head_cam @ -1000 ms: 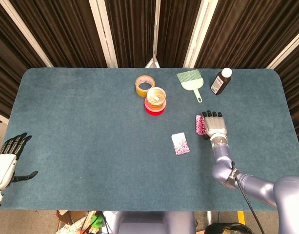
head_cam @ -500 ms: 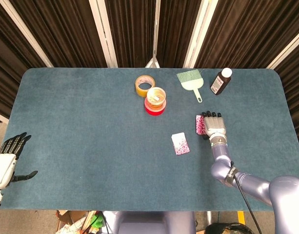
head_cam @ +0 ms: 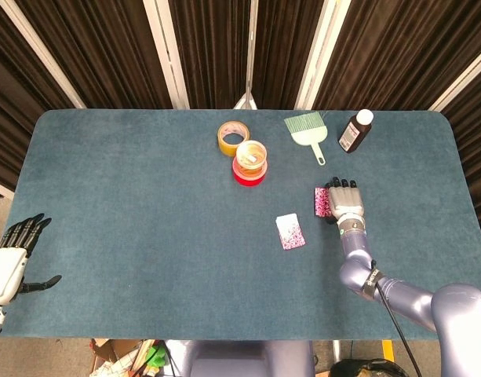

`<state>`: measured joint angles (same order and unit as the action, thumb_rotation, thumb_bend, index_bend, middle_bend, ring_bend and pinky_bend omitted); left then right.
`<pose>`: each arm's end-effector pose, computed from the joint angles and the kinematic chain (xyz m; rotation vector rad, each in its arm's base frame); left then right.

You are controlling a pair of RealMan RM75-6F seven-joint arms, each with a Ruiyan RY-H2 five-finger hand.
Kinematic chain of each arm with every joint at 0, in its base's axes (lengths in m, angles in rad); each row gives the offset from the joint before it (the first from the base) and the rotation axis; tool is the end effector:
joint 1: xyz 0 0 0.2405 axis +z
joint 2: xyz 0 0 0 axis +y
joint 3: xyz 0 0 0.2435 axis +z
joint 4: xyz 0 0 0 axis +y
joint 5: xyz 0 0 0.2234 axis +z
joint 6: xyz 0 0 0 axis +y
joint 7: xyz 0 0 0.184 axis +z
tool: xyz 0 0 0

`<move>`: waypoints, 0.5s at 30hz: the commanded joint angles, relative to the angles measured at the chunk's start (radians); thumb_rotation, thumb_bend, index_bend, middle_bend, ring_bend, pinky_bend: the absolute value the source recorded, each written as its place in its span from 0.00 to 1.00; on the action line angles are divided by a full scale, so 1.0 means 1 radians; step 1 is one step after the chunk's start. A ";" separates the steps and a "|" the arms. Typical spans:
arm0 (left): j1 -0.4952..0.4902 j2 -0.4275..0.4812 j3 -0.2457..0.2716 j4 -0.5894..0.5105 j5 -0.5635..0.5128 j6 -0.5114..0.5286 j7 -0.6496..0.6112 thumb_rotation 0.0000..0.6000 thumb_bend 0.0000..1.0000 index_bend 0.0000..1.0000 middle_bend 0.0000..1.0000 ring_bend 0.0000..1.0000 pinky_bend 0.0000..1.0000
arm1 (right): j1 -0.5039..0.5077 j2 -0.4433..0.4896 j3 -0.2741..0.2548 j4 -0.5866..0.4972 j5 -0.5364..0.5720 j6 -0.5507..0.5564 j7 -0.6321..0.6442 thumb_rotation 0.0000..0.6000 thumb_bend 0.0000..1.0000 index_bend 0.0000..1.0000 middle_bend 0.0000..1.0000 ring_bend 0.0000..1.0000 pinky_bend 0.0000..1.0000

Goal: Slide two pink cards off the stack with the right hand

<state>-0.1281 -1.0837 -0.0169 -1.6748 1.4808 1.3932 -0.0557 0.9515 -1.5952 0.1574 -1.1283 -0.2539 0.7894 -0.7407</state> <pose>-0.2982 0.2246 0.1259 -1.4344 -1.0430 -0.9107 -0.2315 -0.4521 -0.0283 1.5567 -1.1319 0.3443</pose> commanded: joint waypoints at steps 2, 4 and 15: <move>0.000 0.000 0.000 0.000 0.001 0.001 0.000 1.00 0.00 0.00 0.00 0.00 0.04 | -0.002 0.005 -0.002 -0.010 0.000 0.000 0.000 1.00 0.35 0.46 0.06 0.00 0.00; 0.001 0.000 0.000 0.000 0.002 0.002 0.000 1.00 0.00 0.00 0.00 0.00 0.04 | -0.002 0.007 -0.003 -0.014 0.002 0.000 -0.002 1.00 0.35 0.46 0.06 0.00 0.00; 0.001 0.000 -0.001 0.002 0.003 0.006 -0.001 1.00 0.00 0.00 0.00 0.00 0.04 | -0.006 0.033 0.009 -0.065 -0.024 0.031 0.015 1.00 0.35 0.50 0.09 0.00 0.00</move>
<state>-0.1266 -1.0841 -0.0174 -1.6731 1.4840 1.3996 -0.0566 0.9467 -1.5681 0.1635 -1.1853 -0.2723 0.8146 -0.7299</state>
